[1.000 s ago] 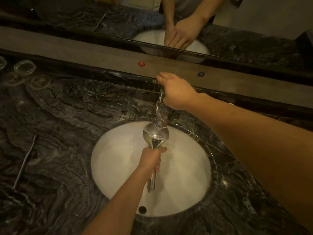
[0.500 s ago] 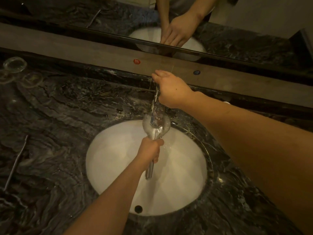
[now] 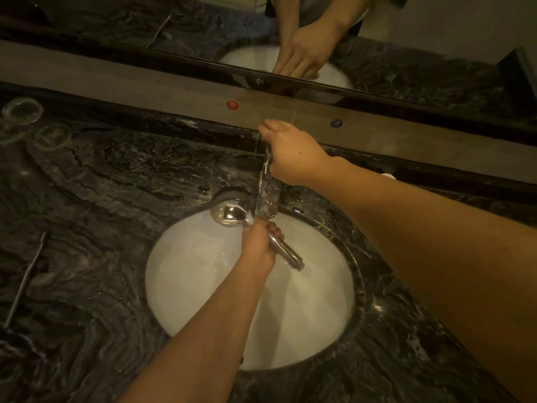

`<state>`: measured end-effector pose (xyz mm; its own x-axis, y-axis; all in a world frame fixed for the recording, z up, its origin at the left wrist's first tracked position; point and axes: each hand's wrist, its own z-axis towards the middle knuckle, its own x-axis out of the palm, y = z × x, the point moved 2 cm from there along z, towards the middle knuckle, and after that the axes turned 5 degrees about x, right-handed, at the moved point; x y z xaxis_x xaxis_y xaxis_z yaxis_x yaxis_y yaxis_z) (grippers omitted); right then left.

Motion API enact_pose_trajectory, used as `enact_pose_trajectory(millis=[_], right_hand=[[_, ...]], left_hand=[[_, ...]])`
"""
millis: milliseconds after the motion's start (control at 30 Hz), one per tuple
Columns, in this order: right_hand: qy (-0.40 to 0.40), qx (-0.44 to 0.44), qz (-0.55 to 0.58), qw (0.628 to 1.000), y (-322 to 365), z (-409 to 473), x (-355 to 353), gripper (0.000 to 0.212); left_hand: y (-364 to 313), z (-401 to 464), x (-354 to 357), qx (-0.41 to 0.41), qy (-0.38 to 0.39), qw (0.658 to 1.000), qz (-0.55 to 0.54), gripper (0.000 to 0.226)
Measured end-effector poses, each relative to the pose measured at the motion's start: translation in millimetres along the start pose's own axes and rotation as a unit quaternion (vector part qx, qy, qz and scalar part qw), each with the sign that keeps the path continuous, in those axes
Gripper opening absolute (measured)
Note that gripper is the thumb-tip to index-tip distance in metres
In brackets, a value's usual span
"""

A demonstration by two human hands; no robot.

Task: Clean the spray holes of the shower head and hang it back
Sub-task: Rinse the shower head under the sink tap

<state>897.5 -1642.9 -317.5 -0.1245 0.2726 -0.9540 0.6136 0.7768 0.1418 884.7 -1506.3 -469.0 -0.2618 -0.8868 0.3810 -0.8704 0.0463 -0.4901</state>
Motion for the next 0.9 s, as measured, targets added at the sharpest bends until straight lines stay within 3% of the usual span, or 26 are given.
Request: enact_pose_trajectory(millis=[100,233,300,500,733,900], right_hand=[[0.000,-0.002,-0.001,1.000,0,0,0,0.081],[-0.004,-0.003,-0.003,1.000,-1,1,0,0.079],[-0.005,-0.002,-0.005,1.000,-1,1,1,0.079],[-0.003,0.001,-0.005,1.000,-1,1,1,0.078],[0.005,0.003,0.000,1.000,-1,-1,-1,0.079],[0.001,0.007,-0.001,1.000,1,-2,-2,0.080]], left_hand=[[-9,5,11,-0.017,-0.028,0.998,-0.061,0.006],[-23,9,17,-0.045,0.059,0.987,-0.143,0.075],[-29,11,16,-0.042,0.093,0.980,-0.173,0.086],[-51,14,5,-0.006,0.034,0.970,-0.239,0.043],[-59,7,-26,-0.011,0.029,0.967,-0.253,0.047],[-50,-11,-31,-0.032,0.046,0.990,-0.130,0.034]])
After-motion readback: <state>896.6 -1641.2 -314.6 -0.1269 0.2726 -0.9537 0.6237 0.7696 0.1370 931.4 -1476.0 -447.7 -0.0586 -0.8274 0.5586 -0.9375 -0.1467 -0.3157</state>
